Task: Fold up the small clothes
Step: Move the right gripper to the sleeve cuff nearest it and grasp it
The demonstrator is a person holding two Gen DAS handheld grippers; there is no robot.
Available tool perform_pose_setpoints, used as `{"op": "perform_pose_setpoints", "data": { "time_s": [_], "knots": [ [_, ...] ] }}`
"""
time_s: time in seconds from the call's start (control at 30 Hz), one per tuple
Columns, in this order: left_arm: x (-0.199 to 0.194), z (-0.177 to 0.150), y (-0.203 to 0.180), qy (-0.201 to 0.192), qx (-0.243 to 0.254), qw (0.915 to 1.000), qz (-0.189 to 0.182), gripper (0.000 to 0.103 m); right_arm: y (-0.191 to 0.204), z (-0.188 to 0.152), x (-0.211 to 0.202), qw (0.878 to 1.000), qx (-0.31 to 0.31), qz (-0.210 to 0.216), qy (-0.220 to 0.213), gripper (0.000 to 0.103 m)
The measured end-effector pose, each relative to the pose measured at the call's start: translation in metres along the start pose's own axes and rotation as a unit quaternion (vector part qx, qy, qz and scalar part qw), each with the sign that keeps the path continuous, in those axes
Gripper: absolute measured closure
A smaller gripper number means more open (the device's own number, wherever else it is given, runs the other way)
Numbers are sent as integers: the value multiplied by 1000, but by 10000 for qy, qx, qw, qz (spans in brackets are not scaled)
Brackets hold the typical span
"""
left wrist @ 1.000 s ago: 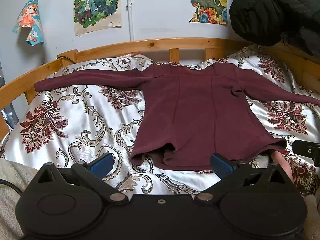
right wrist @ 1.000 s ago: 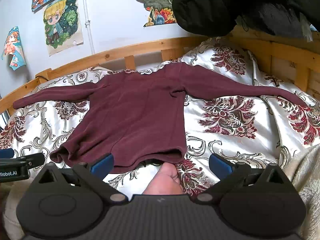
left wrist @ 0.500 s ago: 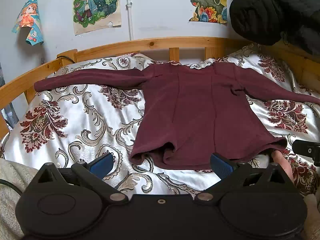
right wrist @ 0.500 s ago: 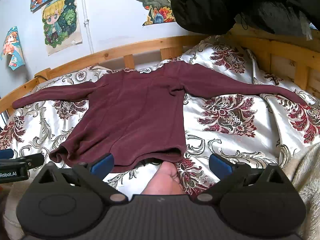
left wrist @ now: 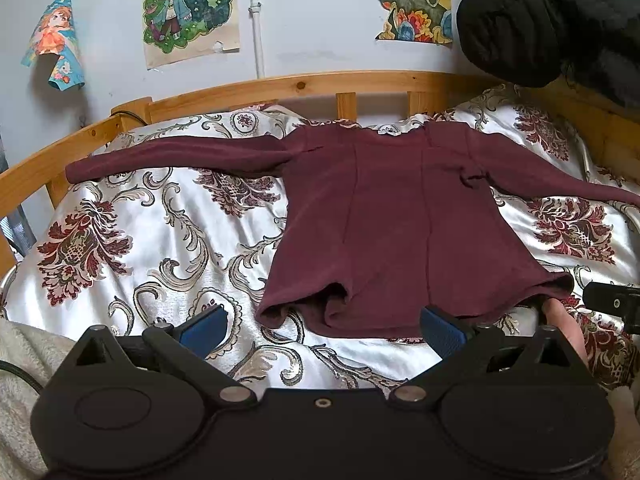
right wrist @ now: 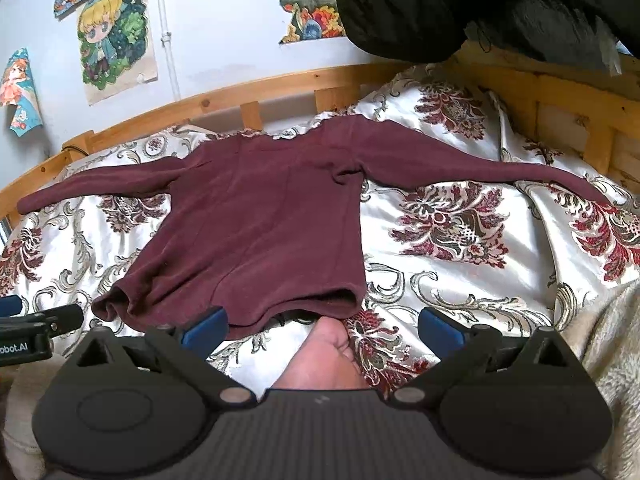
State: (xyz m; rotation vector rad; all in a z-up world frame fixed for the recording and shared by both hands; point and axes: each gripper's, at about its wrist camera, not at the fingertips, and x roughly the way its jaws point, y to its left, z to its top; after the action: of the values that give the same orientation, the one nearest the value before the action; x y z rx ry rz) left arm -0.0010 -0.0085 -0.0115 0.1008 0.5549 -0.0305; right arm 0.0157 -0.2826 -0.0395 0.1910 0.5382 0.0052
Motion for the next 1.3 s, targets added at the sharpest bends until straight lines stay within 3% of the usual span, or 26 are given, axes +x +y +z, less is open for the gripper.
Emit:
{"op": "perform_pose_setpoints", "data": {
  "time_s": [0.33, 0.67, 0.83, 1.17, 1.3],
  "knots": [
    [17, 24, -5, 179, 224, 9995, -139, 1, -19, 12, 14, 9980, 497, -261, 304, 0],
    [59, 75, -11, 314, 590, 9976, -170, 1, -47, 38, 32, 9934, 1011, -385, 375, 0],
    [86, 102, -12, 403, 462, 9966, -556, 1, -74, 58, 52, 9878, 1415, -496, 430, 0],
    [152, 125, -22, 490, 399, 9949, -785, 1, -124, 88, 104, 9741, 1979, -1031, 366, 0],
    [178, 123, -24, 489, 302, 9948, -842, 1, -144, 97, 120, 9681, 2048, -1428, 225, 0]
  ]
}}
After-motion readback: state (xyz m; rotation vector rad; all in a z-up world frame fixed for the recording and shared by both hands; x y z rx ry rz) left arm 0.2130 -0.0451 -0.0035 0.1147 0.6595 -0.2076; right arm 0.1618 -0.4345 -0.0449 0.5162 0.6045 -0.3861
